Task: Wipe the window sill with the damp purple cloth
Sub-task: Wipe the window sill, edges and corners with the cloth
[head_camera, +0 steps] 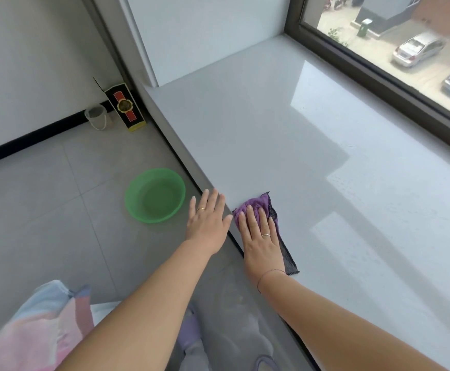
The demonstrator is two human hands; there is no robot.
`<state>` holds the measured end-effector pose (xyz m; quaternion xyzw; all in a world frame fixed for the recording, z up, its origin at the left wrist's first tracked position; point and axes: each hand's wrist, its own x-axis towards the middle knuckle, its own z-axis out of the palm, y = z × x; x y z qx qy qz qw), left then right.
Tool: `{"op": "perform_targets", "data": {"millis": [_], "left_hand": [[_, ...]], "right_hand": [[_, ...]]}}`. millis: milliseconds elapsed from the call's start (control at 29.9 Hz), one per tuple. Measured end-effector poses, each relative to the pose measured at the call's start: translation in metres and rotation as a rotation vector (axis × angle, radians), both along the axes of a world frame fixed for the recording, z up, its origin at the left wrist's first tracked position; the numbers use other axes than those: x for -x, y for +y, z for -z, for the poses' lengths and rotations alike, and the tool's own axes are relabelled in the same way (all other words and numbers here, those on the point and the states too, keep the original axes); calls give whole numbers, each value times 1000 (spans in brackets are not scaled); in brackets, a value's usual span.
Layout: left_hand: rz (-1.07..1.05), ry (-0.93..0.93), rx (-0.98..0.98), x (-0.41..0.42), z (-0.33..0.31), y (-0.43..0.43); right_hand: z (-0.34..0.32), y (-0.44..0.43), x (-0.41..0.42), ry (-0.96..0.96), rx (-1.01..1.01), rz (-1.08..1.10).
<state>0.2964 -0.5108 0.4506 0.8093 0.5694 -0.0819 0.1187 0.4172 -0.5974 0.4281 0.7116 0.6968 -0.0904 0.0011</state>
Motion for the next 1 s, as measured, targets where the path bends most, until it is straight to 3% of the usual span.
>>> {"op": "perform_targets", "data": {"millis": [534,1002], "left_hand": [[130,-35,-11,58,8,156],[185,-6,-40,99,8,237]], "right_hand": [[-4,137,57,-48,-5,74],[-4,236,93,-46,11,45]]}}
